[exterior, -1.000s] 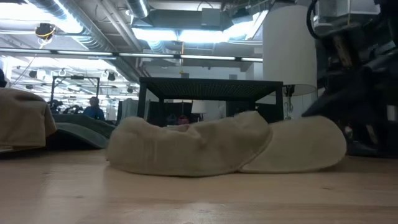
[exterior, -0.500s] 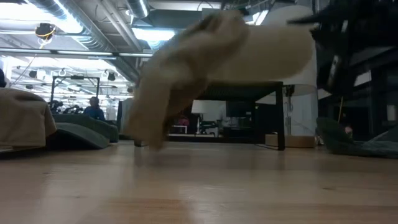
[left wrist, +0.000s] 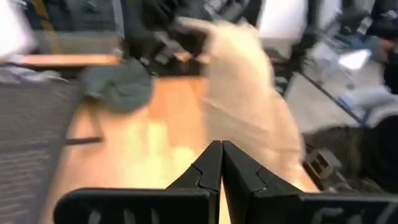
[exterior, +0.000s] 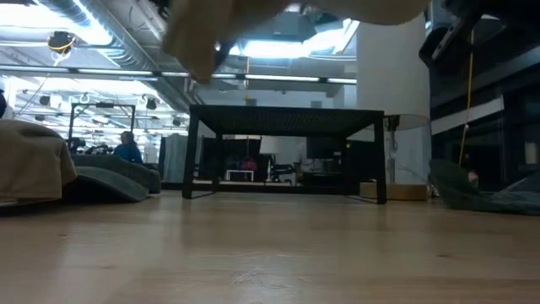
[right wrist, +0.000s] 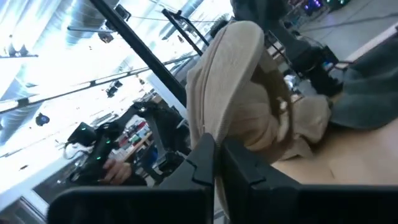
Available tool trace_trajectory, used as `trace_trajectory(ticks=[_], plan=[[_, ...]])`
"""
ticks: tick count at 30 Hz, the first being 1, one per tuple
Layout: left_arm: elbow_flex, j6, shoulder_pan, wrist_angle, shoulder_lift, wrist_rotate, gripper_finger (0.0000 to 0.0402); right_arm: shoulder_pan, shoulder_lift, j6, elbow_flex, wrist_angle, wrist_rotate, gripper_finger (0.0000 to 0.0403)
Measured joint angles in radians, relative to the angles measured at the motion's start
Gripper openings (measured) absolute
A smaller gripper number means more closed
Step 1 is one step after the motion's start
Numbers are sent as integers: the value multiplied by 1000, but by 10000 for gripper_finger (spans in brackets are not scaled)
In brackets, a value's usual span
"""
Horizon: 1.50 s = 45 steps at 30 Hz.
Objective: Pick & Place hat
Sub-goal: Put the right brown cap on the shelf
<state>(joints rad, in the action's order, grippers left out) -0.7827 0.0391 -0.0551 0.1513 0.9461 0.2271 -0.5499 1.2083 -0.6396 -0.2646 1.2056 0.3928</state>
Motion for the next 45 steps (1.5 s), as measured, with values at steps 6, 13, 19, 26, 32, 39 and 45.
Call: trace_trajectory(ticks=[6,13,19,26,32,39,45], plan=[[0,1,-75,-187,113,37,4,19,0,71,0,-20,189,12],[0,17,-90,-295,79,40,4,58,-63,240,0,11,198,12],[-1,-17,-90,-367,-43,106,4,77,-132,368,-96,34,-618,12],[-2,-35,-90,-365,-146,87,4,72,-158,197,-277,-715,-12,12],[-2,-35,-90,-359,-134,82,4,73,-124,80,-411,-1090,253,12],[-2,-35,-98,-357,-31,90,4,72,-104,239,-523,-1061,159,12],[-2,-35,-156,-357,70,89,4,71,-104,358,-644,-1136,152,12]])
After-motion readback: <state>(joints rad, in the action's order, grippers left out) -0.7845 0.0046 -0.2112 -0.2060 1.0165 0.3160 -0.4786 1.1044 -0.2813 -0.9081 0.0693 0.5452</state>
